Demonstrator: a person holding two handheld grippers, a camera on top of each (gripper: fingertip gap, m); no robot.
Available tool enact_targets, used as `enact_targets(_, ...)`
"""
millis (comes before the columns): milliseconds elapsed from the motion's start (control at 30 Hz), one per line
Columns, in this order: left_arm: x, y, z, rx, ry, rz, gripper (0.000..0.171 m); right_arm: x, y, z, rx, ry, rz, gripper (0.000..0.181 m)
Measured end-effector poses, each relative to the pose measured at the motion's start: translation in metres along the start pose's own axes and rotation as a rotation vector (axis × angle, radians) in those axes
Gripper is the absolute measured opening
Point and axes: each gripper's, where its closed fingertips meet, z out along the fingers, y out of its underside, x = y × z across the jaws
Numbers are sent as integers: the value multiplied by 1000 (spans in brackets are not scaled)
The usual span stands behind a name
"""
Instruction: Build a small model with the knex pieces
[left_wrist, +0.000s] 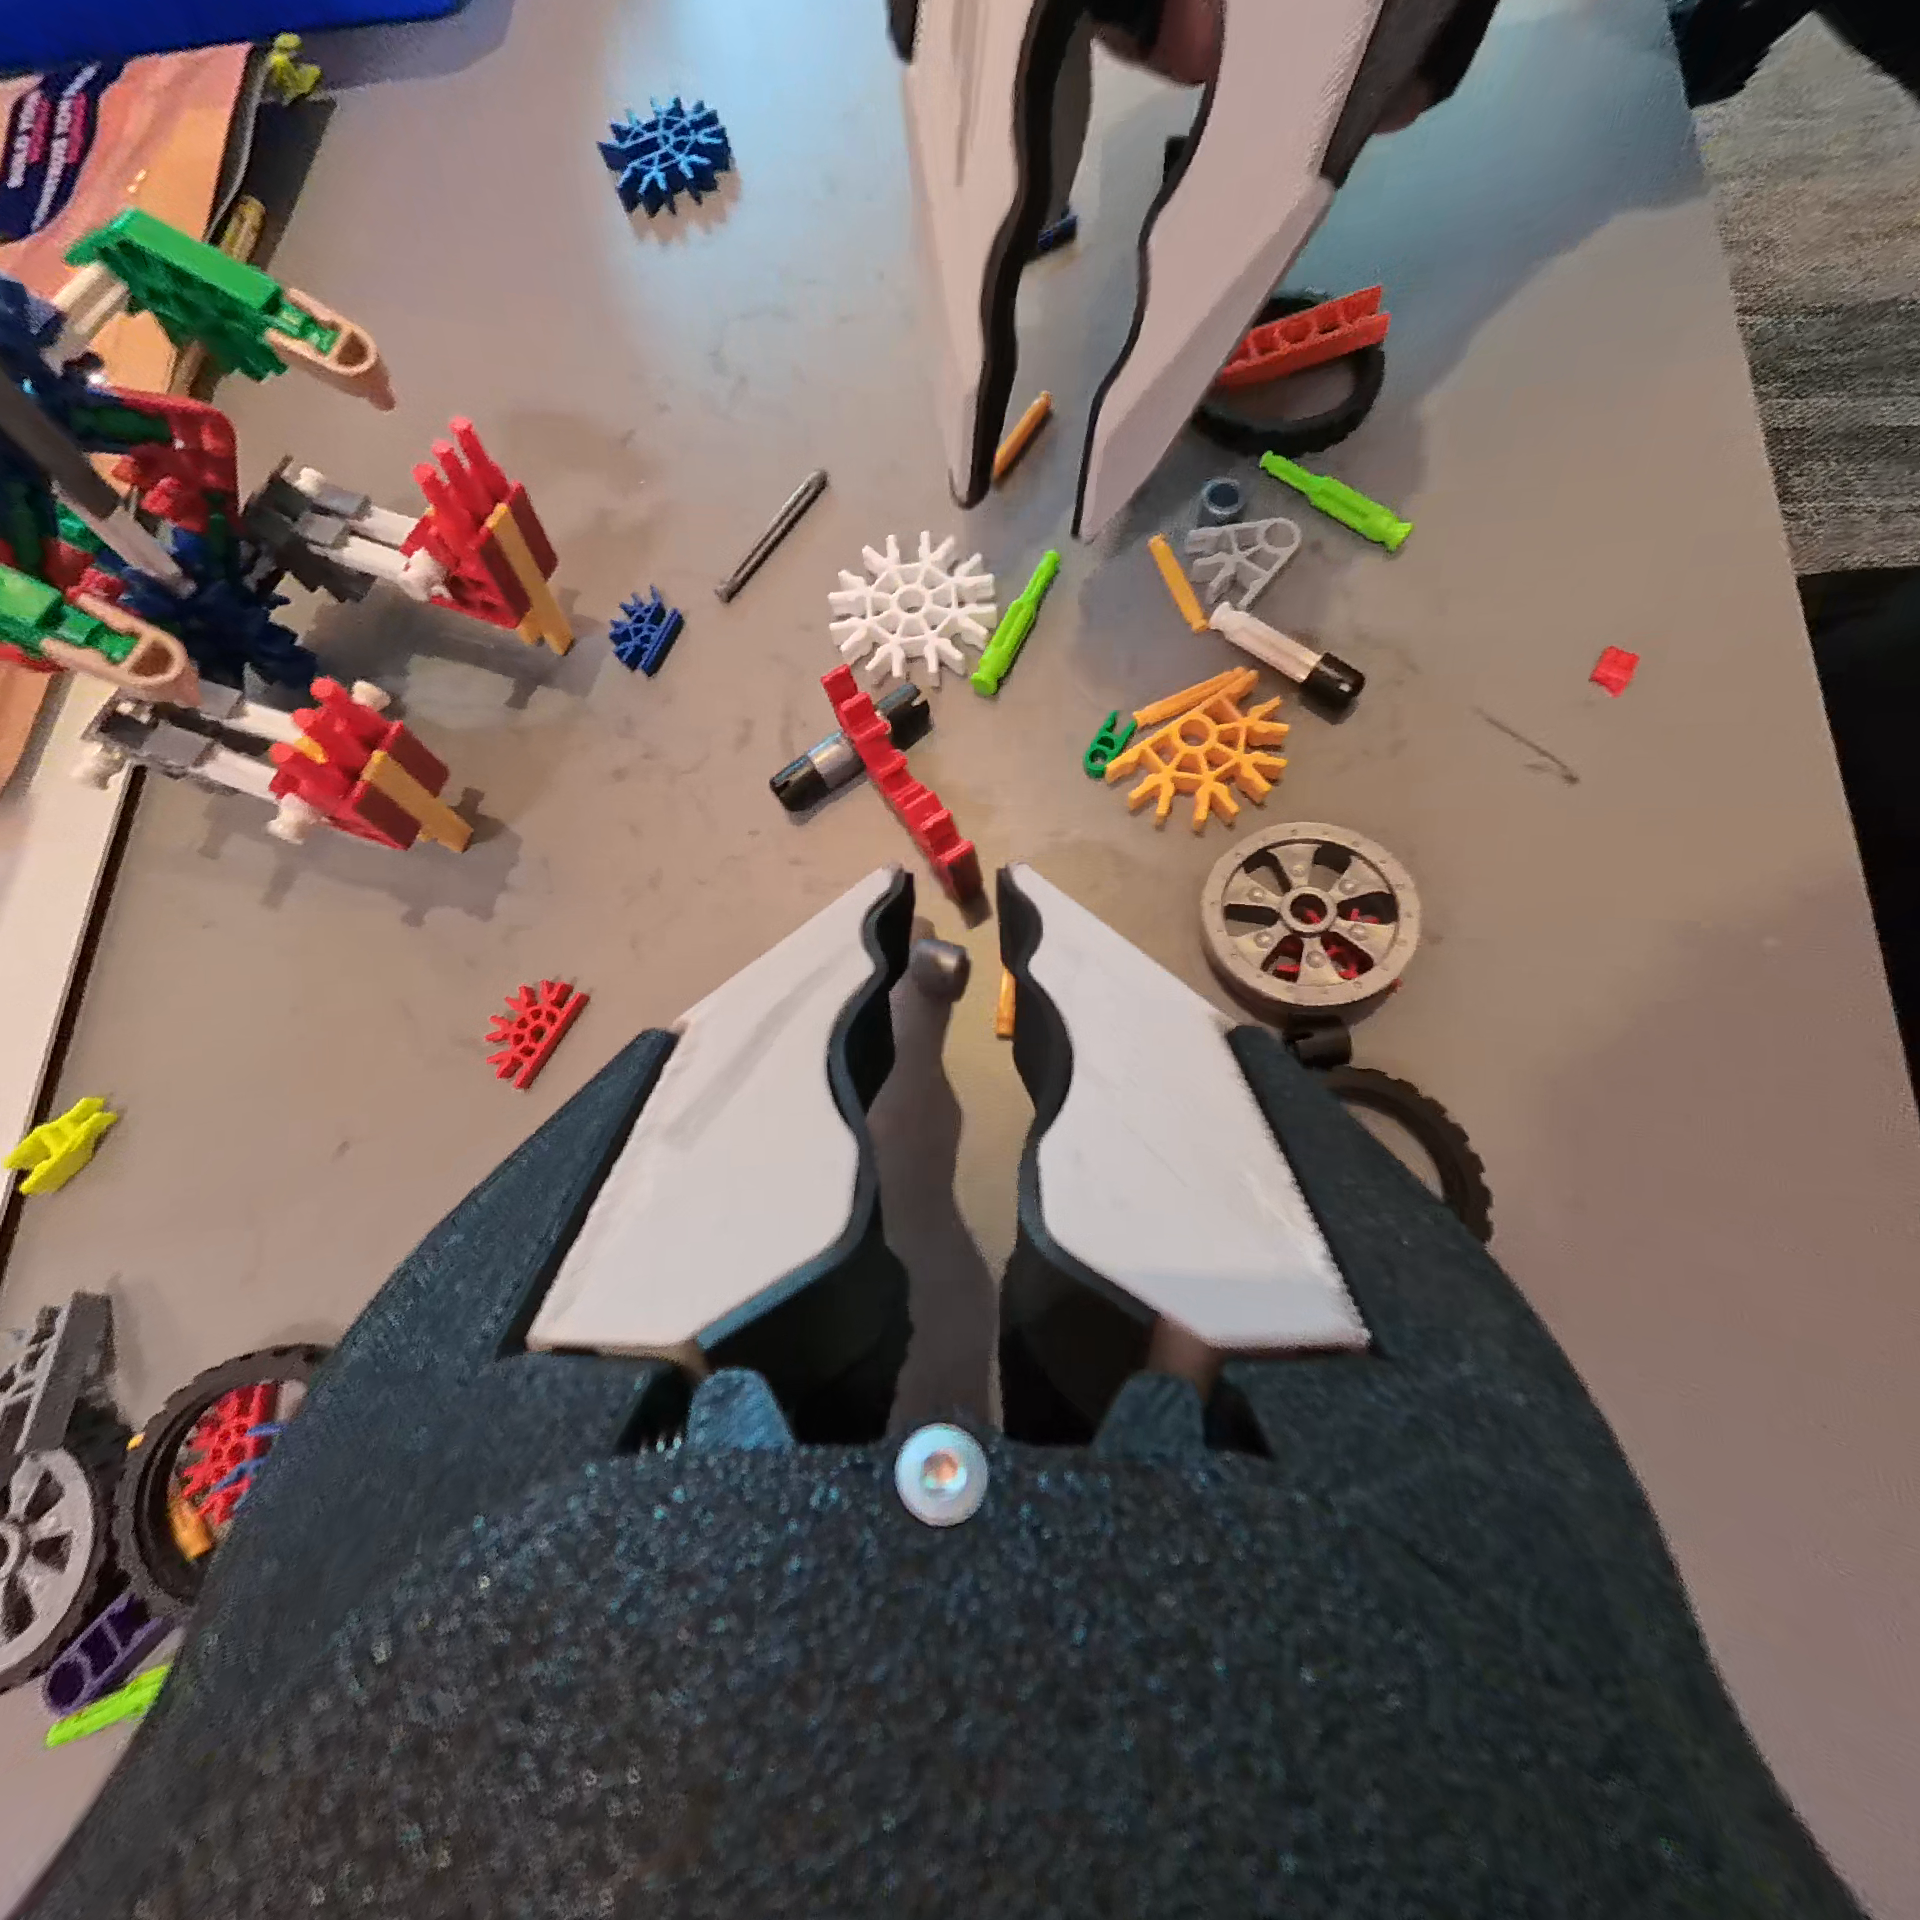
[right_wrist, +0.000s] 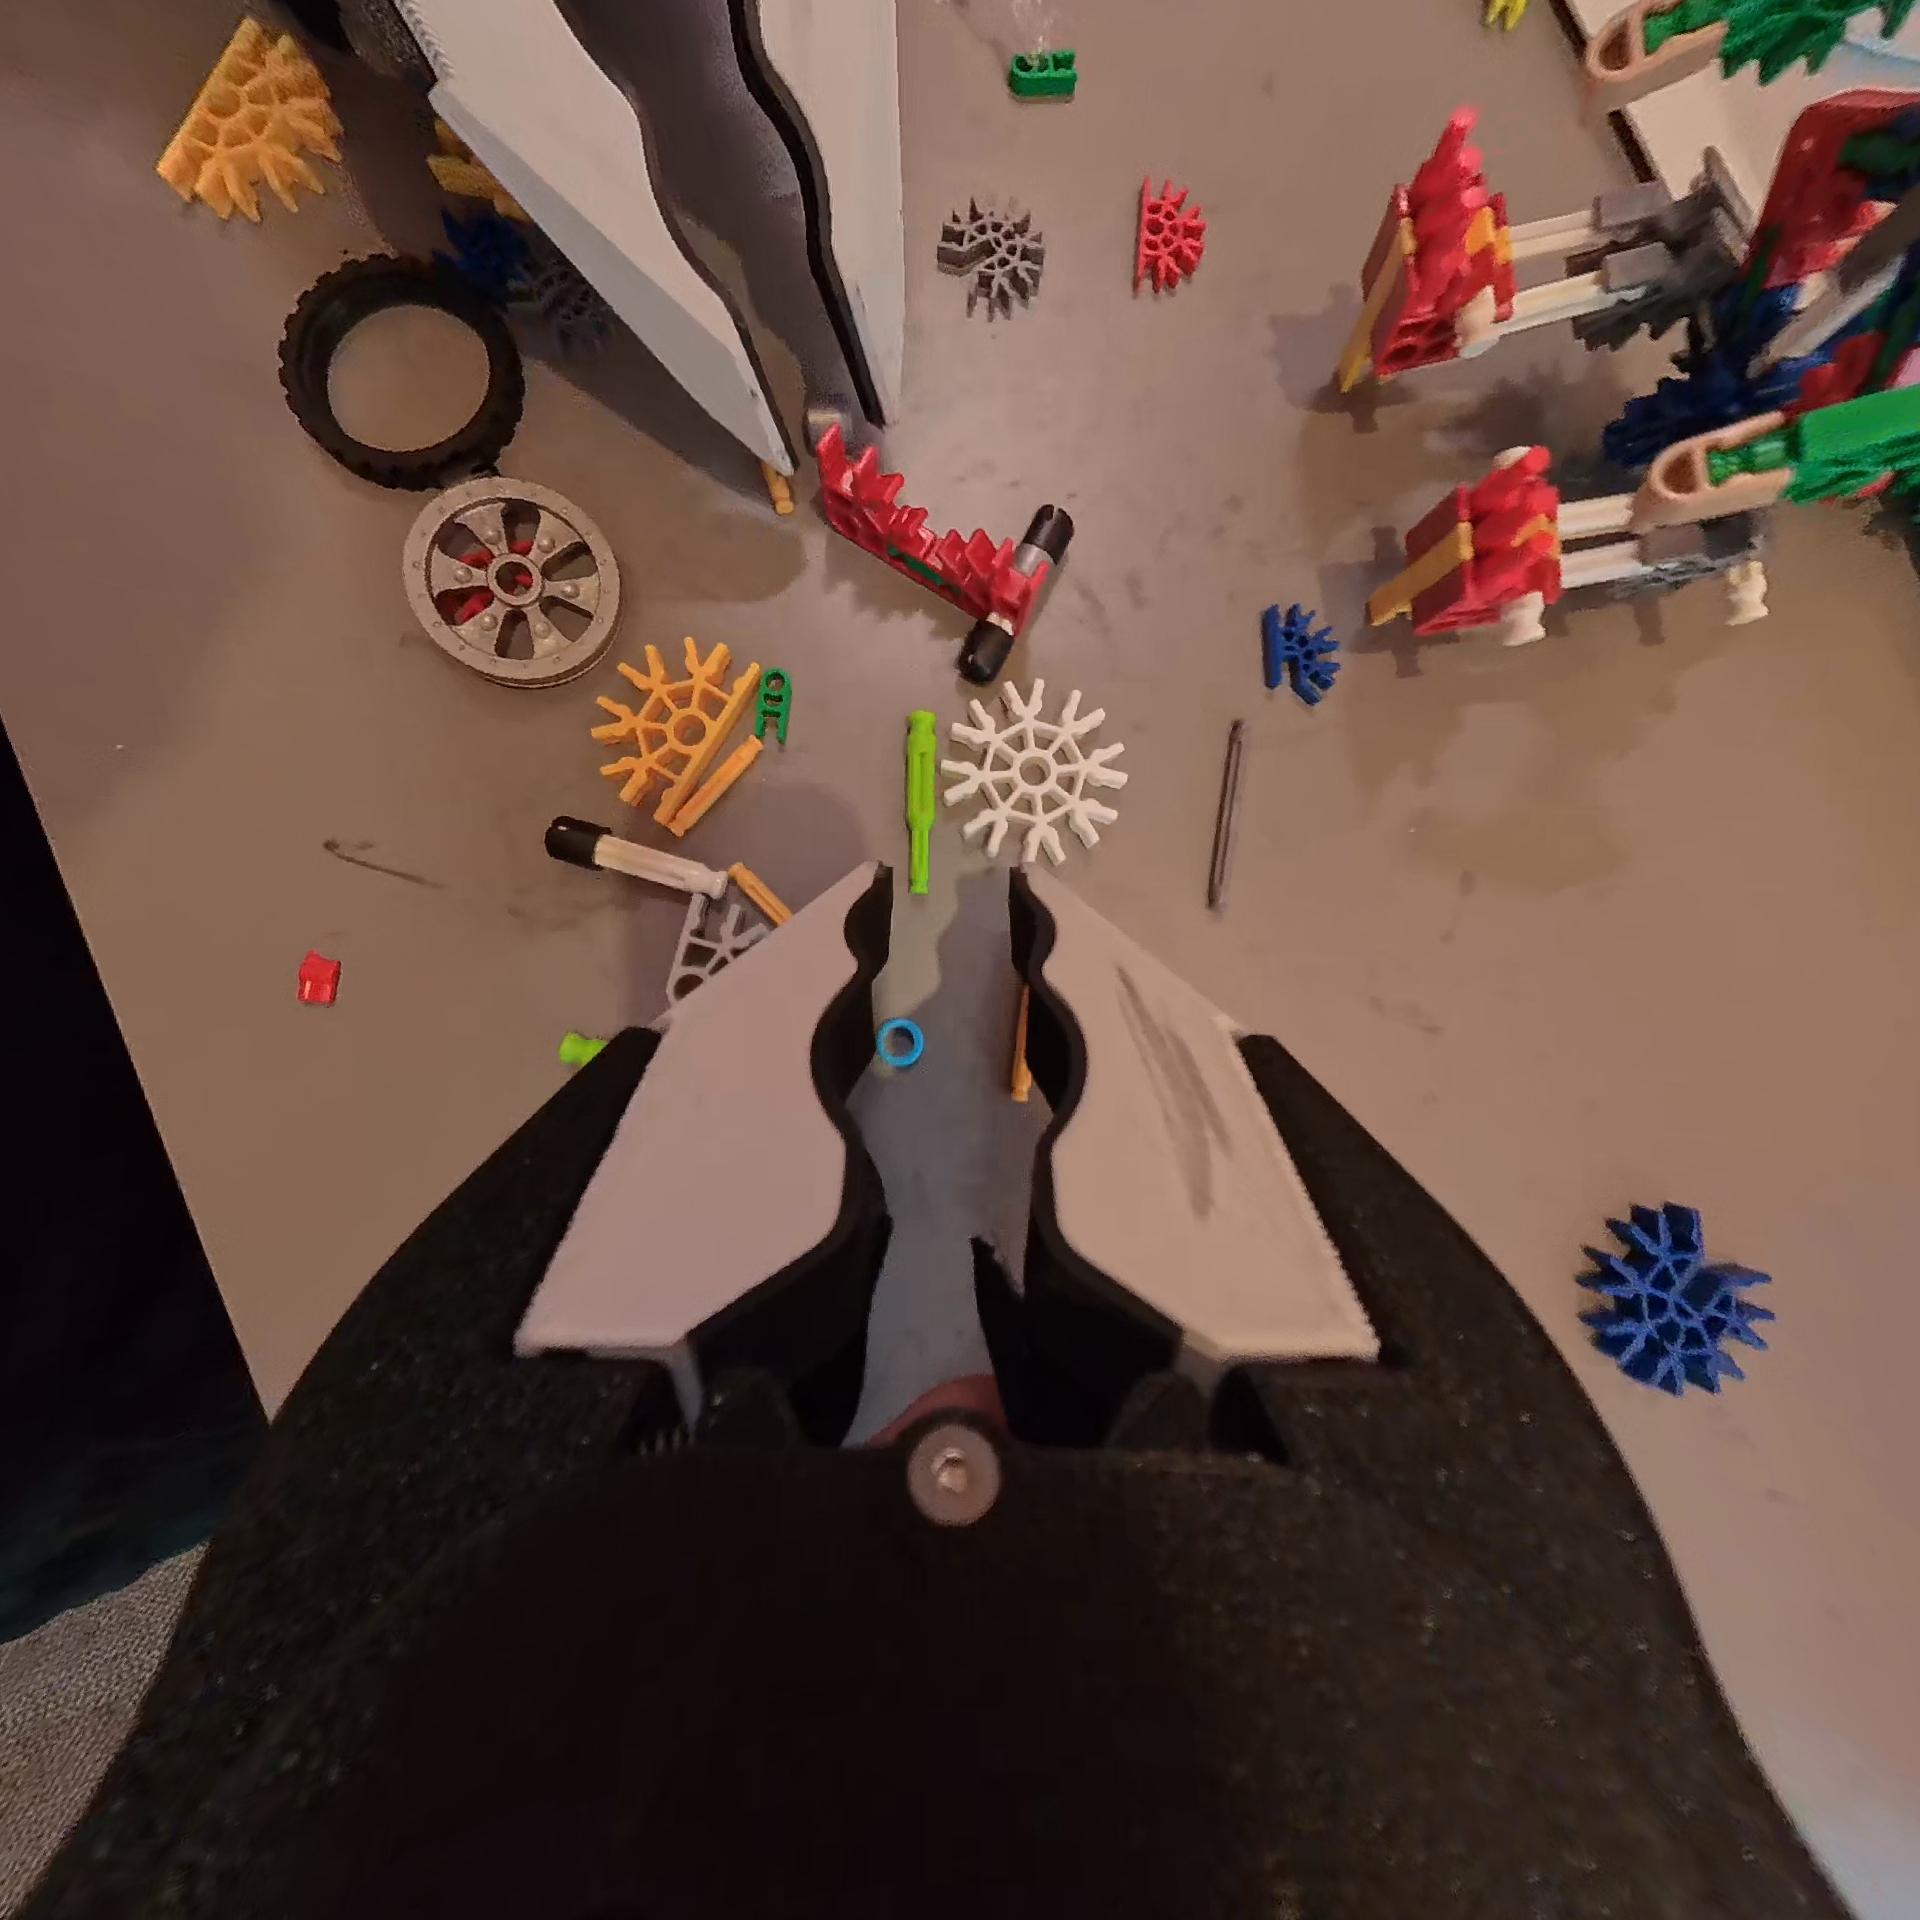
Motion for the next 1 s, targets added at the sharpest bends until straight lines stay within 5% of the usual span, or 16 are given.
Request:
enact_targets(733, 2, 7, 4, -42, 11, -9, 15, 19, 32, -13, -59, 77, 72, 22)
enact_targets(1000, 21, -2, 6, -9, 89, 28, 21, 7, 19, -25, 28, 34, 74, 22)
